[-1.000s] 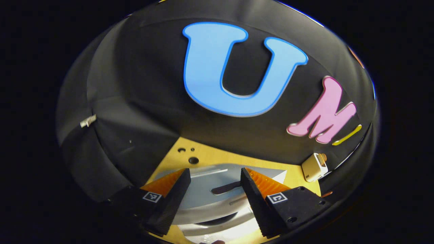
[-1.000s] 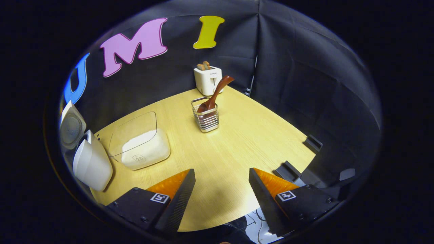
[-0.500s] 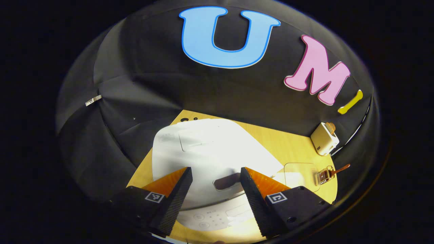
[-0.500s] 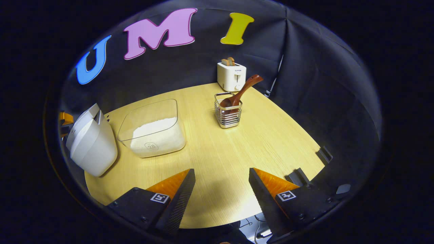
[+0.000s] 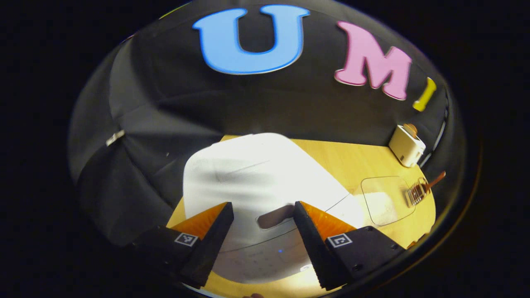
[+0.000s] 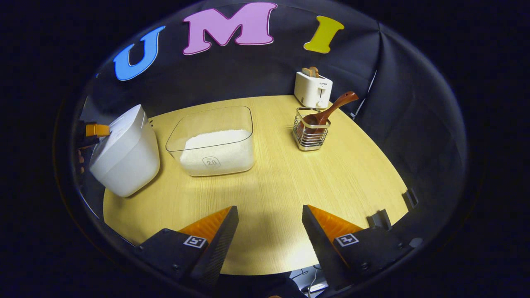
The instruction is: Close the left gripper, press the button to open the rice cooker; take a wooden spoon from the chopstick holder with the right hand, scoop a spoonful of rice and pour it into the rice cooker, then put the wooden spoon back into the chopstick holder.
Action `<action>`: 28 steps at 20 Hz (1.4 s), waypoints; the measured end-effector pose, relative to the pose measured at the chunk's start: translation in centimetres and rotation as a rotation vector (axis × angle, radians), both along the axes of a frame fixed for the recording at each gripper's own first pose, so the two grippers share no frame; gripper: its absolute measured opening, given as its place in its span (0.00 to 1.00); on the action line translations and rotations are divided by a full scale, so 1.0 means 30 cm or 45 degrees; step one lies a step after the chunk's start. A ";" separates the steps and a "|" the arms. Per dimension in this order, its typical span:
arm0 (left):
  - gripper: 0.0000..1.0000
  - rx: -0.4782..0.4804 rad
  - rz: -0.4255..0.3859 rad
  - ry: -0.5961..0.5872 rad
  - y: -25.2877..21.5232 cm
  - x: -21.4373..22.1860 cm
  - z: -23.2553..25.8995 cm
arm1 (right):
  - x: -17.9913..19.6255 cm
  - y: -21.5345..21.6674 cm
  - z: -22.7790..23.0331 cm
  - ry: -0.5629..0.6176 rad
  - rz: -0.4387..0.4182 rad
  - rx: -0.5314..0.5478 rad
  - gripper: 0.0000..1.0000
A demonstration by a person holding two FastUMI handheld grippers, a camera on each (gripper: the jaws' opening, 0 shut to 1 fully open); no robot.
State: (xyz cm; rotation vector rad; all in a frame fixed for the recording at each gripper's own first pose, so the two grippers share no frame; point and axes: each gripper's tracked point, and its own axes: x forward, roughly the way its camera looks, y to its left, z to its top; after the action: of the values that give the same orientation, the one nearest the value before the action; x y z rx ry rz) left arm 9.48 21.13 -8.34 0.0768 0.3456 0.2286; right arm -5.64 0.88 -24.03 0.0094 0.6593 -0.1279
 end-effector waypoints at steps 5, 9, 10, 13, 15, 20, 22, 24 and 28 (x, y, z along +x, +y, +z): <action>0.98 -0.021 -0.046 -0.040 0.016 0.006 0.017 | 0.028 -0.004 0.018 -0.031 -0.019 0.025 0.96; 0.97 -0.015 -0.041 -0.123 0.023 -0.003 0.046 | 0.059 -0.032 0.043 -0.039 -0.054 0.052 0.96; 0.95 -0.016 -0.027 -0.159 0.025 -0.016 0.066 | 0.066 -0.037 0.052 -0.039 -0.056 0.052 0.96; 0.95 -0.015 -0.038 -0.258 0.018 -0.023 0.122 | 0.088 -0.048 0.090 -0.044 -0.044 0.023 0.96; 0.96 -0.035 -0.013 -0.291 0.025 -0.034 0.146 | 0.105 -0.039 0.126 -0.053 -0.034 0.023 0.96; 0.96 -0.106 -0.016 -0.488 -0.080 -0.128 0.294 | 0.164 -0.025 0.277 -0.191 -0.001 0.041 0.97; 0.96 -0.100 -0.013 -0.576 -0.160 -0.207 0.351 | 0.189 -0.018 0.365 -0.280 0.033 0.077 0.97; 0.95 -0.083 0.031 -0.619 -0.229 -0.291 0.371 | 0.218 -0.022 0.480 -0.410 0.075 0.112 0.96; 0.96 -0.137 0.049 -0.643 -0.440 -0.413 0.349 | 0.209 -0.038 0.584 -0.476 0.168 0.177 0.99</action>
State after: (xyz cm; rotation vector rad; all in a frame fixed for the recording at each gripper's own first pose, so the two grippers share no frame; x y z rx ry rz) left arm -2.92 7.92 2.14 -0.0936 -0.1441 0.2582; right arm 0.62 -0.27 -6.50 0.1212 0.2933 0.0473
